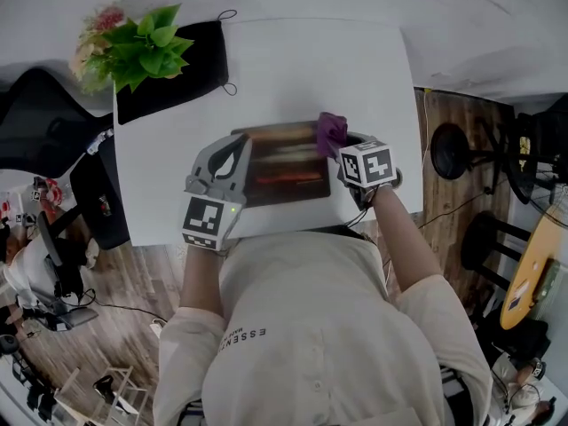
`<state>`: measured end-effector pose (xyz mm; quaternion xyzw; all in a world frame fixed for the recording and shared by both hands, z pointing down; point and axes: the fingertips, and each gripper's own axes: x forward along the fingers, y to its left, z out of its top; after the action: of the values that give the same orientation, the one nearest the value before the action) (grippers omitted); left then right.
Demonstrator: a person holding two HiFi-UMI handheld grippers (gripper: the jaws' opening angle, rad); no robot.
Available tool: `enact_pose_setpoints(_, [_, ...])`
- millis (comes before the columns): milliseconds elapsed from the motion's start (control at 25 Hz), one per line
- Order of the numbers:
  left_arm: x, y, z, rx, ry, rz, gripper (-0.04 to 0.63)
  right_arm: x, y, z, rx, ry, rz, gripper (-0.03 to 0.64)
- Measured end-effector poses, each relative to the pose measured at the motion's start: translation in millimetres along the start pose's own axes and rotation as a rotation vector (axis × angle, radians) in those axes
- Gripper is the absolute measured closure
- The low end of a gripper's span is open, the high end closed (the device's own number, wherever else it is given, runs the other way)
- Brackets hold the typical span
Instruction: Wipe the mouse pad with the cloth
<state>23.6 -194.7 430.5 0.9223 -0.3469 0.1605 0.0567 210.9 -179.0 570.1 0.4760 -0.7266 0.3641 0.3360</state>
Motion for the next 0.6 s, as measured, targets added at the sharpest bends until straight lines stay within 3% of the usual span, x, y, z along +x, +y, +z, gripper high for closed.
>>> enact_pose_setpoints(600, [-68, 39, -35, -0.048, 0.040, 0.079, 0.594, 32, 154, -2, -0.042, 0.034, 0.266, 0.515])
